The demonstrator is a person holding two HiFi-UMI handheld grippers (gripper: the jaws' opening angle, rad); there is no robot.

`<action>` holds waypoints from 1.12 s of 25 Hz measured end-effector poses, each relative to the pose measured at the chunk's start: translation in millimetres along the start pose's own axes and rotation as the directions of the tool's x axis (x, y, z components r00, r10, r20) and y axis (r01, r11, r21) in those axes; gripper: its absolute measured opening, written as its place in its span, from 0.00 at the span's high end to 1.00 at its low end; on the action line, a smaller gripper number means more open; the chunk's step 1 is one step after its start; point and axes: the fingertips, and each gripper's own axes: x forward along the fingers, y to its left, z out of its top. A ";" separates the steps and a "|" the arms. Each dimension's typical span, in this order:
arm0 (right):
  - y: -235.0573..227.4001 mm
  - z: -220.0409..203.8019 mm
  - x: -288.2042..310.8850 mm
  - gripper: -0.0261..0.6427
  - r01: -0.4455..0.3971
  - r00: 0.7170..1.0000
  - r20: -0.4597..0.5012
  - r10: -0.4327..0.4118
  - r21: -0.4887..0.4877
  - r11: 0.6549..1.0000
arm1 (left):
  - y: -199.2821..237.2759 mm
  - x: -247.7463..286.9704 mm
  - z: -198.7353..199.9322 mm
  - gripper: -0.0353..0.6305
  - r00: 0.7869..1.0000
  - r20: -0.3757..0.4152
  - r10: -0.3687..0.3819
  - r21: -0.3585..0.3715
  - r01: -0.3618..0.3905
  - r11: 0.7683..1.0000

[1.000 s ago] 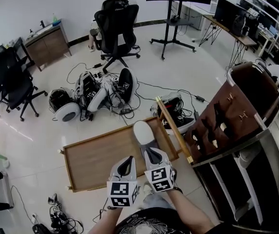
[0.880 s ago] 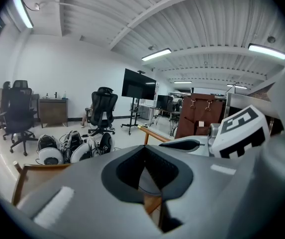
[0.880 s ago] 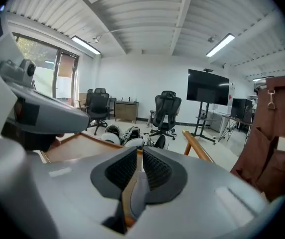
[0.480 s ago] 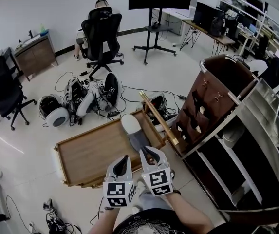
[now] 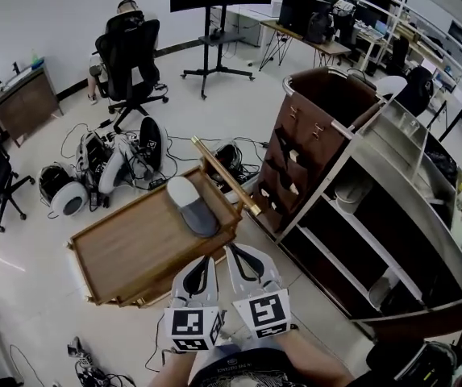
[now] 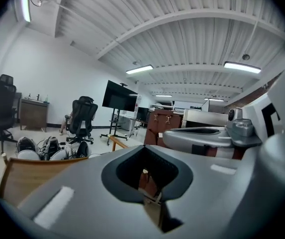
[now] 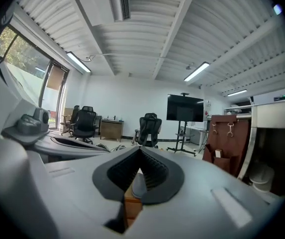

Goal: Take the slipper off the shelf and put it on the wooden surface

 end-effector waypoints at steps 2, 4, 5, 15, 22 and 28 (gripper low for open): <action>-9.0 4.6 -16.9 0.96 0.028 0.999 0.019 -0.028 0.012 1.000 | -18.1 0.0 4.8 0.94 0.999 0.013 -0.031 0.010 0.031 0.999; -20.7 5.2 -32.9 0.96 0.058 0.998 0.032 -0.059 0.024 0.998 | -37.4 2.4 6.4 0.94 0.998 0.019 -0.062 0.025 0.061 0.998; -27.0 4.6 -41.1 0.96 0.072 0.997 0.035 -0.073 0.028 0.997 | -47.3 3.7 5.4 0.94 0.997 0.017 -0.077 0.032 0.076 0.997; -82.5 -6.6 -137.5 0.96 0.192 0.979 0.060 -0.195 0.060 0.980 | -157.4 0.1 -11.4 0.94 0.980 -0.004 -0.198 0.086 0.197 0.977; -97.6 -16.7 -195.7 0.96 0.244 0.966 0.069 -0.249 0.084 0.966 | -213.0 -19.1 -21.8 0.94 0.969 -0.012 -0.246 0.111 0.245 0.963; -100.6 -24.2 -235.5 0.96 0.256 0.962 0.073 -0.263 0.094 0.962 | -245.9 -39.7 -32.7 0.94 0.967 -0.013 -0.256 0.125 0.255 0.959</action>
